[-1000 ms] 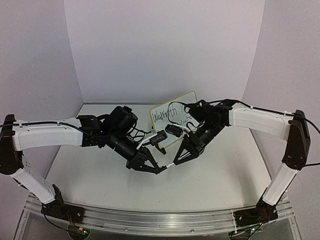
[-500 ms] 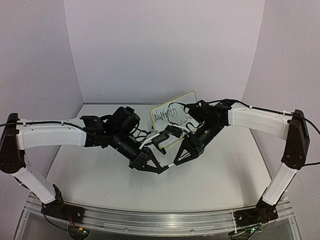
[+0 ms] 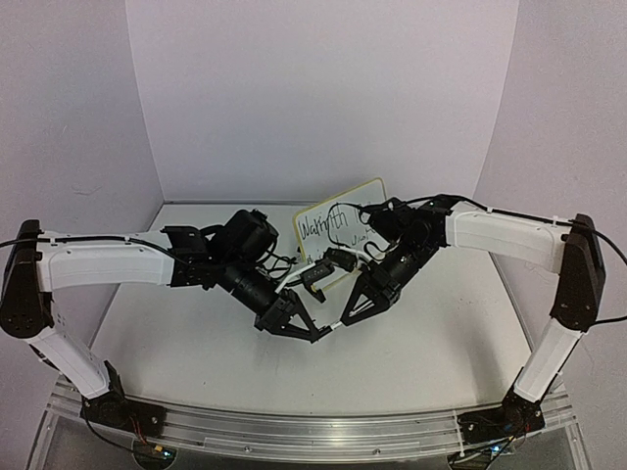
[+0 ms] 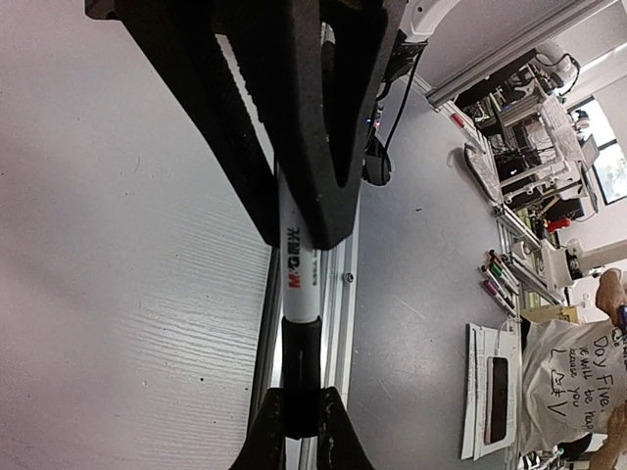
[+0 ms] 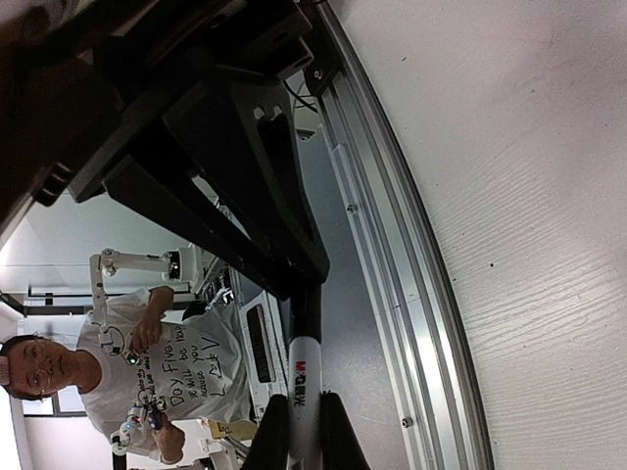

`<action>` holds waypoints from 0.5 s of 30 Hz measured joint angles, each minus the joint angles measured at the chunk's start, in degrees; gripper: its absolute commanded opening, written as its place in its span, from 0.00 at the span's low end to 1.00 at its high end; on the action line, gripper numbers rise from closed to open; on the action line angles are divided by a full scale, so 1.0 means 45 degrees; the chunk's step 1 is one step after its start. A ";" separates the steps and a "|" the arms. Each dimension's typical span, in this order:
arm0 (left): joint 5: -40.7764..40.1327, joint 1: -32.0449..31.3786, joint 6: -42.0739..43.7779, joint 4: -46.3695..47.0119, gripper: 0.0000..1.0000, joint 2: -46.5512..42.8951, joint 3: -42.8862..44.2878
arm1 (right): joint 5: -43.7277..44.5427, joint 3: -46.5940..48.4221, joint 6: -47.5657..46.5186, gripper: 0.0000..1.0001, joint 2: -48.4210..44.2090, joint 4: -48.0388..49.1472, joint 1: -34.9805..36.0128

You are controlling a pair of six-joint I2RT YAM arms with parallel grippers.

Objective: Write a sentence on the whiteboard
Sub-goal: Insert the pen cap into the whiteboard marker.

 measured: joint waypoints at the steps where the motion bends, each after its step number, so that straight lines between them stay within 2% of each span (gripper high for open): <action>1: 0.0000 0.0000 0.0004 -0.0031 0.00 0.0024 0.0022 | -0.0008 0.0000 -0.0007 0.00 0.0025 -0.0004 0.0000; 15: 0.0073 0.0002 0.0090 -0.0337 0.00 0.0387 0.0357 | 0.0121 0.0066 -0.0044 0.00 0.0172 -0.0170 0.0010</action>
